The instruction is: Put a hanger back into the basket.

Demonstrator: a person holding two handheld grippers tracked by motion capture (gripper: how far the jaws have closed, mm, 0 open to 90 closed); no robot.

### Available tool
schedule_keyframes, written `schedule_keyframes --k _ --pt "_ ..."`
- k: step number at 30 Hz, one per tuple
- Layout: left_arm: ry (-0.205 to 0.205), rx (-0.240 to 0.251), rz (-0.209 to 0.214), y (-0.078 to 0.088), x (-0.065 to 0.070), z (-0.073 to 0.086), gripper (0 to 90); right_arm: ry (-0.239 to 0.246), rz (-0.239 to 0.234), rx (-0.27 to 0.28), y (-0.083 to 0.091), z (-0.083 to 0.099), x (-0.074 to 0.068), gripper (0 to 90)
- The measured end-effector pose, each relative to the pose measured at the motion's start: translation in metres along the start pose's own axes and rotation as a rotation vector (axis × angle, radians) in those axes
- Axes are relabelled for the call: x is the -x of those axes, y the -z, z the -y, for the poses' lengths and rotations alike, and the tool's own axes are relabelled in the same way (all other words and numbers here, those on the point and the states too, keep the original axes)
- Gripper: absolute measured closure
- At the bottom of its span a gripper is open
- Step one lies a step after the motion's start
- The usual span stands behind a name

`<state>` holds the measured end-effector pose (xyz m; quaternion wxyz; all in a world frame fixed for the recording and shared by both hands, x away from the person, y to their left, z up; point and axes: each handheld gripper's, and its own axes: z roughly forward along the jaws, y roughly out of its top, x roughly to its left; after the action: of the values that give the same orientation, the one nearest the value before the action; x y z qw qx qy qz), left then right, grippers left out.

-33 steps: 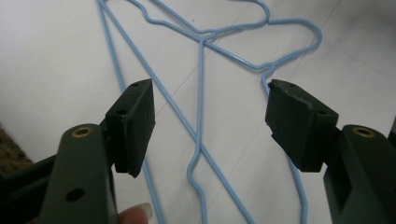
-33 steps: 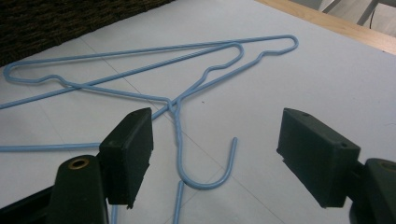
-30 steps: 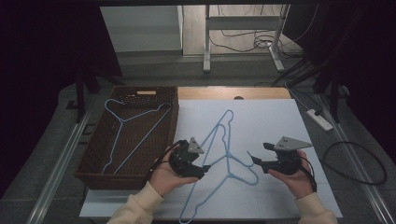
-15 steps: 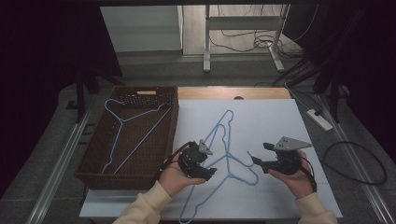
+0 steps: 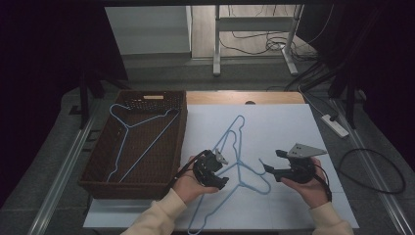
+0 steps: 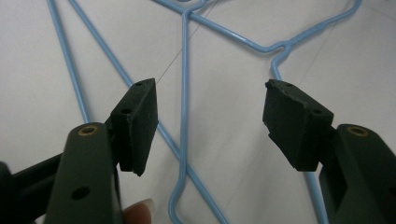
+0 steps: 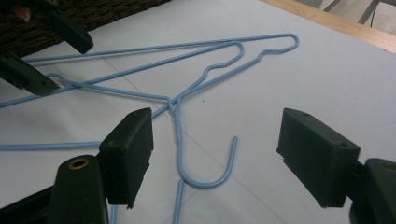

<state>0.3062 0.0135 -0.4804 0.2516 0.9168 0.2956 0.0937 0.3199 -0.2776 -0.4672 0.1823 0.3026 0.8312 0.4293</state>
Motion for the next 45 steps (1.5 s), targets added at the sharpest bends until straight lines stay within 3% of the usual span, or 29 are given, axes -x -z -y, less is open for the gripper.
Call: schedule_keyframes --k 5,8,18,27,35,39,45 --pt "-0.01 -0.046 0.01 -0.018 0.001 -0.005 37.9 0.001 -0.001 -0.002 -0.001 0.001 0.0 27.5" --pt "0.006 -0.064 0.013 -0.028 -0.003 -0.006 38.6 -0.002 -0.001 0.001 0.0 0.001 0.0 27.5" --pt "0.026 -0.096 0.018 -0.038 -0.011 -0.008 48.8 -0.003 -0.001 0.001 -0.001 0.001 0.0 27.5" --pt "0.057 -0.096 0.054 -0.039 -0.017 -0.009 59.6 -0.003 -0.002 0.0 -0.001 0.001 0.0 27.5" --pt "0.061 -0.11 0.052 -0.039 -0.02 -0.011 76.0 -0.002 0.0 0.0 -0.001 0.001 0.0 27.5" --pt "0.064 -0.127 0.073 -0.039 -0.02 -0.014 85.4 -0.003 0.0 0.001 -0.001 0.001 0.0 27.5" --pt "0.08 -0.138 0.071 -0.039 -0.019 -0.015 87.3 -0.002 0.002 0.001 -0.001 0.002 0.001 27.5"
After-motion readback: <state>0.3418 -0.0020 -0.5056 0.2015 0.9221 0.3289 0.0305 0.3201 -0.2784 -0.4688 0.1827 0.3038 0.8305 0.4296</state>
